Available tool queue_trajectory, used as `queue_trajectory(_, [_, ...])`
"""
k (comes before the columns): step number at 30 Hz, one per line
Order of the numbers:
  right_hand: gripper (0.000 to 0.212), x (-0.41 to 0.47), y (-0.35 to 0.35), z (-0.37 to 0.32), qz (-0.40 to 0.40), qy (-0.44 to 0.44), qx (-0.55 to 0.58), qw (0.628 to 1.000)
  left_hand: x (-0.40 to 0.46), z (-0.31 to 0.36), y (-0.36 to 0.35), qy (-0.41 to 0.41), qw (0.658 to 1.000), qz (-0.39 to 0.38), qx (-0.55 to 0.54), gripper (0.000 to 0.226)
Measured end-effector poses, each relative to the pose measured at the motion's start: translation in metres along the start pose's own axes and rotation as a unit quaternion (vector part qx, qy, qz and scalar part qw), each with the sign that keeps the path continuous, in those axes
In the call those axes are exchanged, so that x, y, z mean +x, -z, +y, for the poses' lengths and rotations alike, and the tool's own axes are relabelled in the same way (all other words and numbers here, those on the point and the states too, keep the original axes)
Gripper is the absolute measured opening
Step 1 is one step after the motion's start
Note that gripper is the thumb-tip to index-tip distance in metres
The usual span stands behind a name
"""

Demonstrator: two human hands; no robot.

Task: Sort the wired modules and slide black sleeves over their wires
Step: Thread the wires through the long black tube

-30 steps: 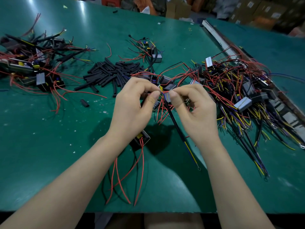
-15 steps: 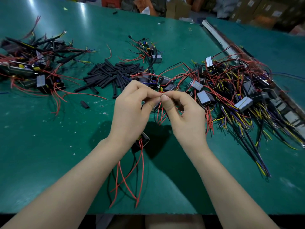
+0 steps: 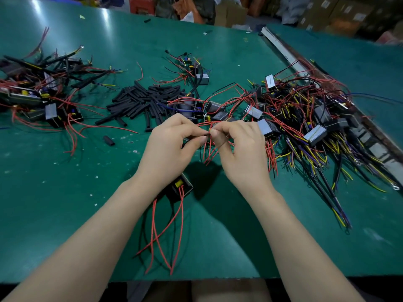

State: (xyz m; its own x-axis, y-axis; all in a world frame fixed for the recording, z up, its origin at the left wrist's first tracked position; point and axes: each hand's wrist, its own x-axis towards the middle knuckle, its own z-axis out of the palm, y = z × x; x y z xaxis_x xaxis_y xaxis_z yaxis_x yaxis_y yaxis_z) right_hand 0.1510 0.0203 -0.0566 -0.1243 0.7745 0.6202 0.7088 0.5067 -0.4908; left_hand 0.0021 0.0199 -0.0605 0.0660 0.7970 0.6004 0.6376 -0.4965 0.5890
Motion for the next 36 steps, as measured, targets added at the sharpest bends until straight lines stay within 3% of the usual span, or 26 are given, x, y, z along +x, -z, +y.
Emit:
queue_trajectory(10, [0.015,-0.002,-0.002,0.005,-0.049,0.052,-0.082,0.994,-0.001,-0.002,0.0,0.003,1.0,-0.003,0.021,0.008])
queue_trajectory(15, [0.018,0.005,0.006,0.008,-0.055,-0.086,0.144,0.984,0.003,-0.008,0.004,0.043,0.996,-0.076,0.025,0.014])
queue_trajectory(18, [0.012,0.007,0.01,0.013,-0.108,-0.141,0.203,0.963,0.003,-0.012,0.008,0.066,0.99,-0.118,0.033,0.022])
queue_trajectory(24, [0.014,0.005,0.005,0.019,-0.148,-0.105,0.088,0.979,0.006,-0.019,0.023,0.124,0.974,-0.187,0.038,0.018])
queue_trajectory(28, [0.009,0.006,0.002,0.023,-0.161,-0.145,0.042,0.975,0.008,-0.016,0.024,0.13,0.976,-0.175,-0.026,0.018])
queue_trajectory(34, [0.019,0.006,0.008,0.02,-0.103,-0.126,0.115,0.98,0.009,-0.015,0.025,0.094,0.988,-0.122,-0.024,0.014])
queue_trajectory(36, [0.012,0.007,0.009,0.019,-0.089,-0.088,0.09,0.988,0.009,-0.017,0.026,0.077,0.992,-0.101,-0.014,0.013])
